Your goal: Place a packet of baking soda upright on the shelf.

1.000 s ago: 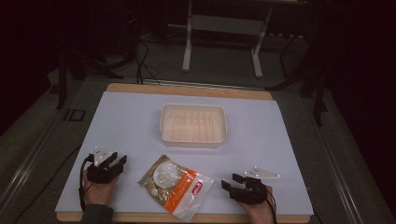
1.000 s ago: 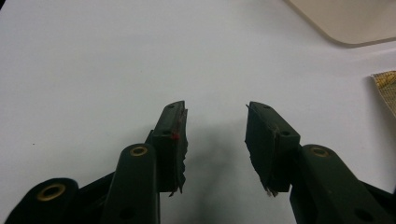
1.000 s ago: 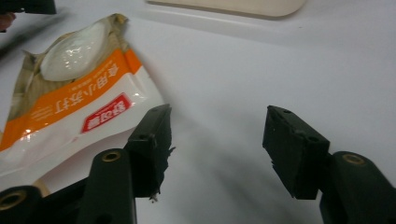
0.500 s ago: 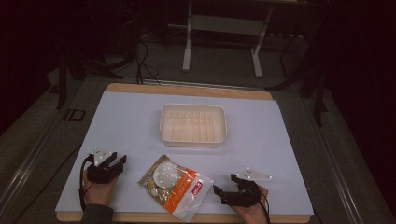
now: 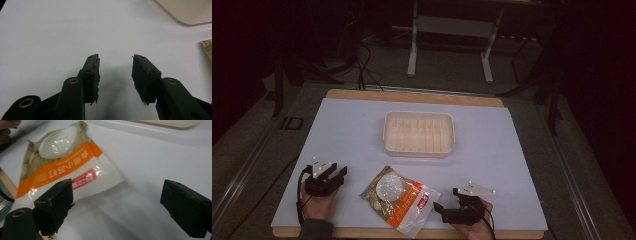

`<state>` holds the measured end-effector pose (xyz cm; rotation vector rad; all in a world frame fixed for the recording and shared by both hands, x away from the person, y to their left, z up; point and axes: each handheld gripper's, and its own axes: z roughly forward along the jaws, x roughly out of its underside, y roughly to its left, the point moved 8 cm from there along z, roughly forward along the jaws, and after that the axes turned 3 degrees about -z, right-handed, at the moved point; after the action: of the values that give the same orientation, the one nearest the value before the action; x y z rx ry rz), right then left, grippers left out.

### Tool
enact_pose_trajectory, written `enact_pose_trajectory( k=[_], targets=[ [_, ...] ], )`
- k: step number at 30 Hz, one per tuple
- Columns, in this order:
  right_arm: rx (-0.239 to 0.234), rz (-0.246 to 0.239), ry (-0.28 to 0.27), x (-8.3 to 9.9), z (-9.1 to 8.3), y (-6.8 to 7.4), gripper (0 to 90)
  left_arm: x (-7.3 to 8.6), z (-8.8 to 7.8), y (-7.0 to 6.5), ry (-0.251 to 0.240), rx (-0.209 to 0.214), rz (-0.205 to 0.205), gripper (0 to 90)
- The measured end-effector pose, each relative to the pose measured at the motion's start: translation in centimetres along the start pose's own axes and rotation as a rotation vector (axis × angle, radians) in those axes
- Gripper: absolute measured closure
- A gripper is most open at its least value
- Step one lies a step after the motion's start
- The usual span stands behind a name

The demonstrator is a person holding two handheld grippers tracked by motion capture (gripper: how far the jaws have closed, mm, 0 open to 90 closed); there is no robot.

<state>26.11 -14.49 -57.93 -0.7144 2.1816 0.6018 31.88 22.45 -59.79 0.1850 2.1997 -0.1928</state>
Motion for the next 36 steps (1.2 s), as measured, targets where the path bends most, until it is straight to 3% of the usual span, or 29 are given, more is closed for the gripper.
enact_pose_trajectory(
  k=[14,23,36],
  targets=[
    [-0.055,0.011,0.027,0.5,1.1,1.9,15.4,0.0,0.0,0.0,-0.006,-0.001,0.0,56.4],
    [-0.103,0.013,0.049,0.9,1.8,3.0,22.9,-0.1,-0.1,0.0,-0.008,-0.003,-0.001,55.8],
    [-0.18,0.026,0.087,1.3,2.9,4.2,49.3,-0.1,0.0,0.0,-0.007,-0.006,0.001,54.9]
  ],
)
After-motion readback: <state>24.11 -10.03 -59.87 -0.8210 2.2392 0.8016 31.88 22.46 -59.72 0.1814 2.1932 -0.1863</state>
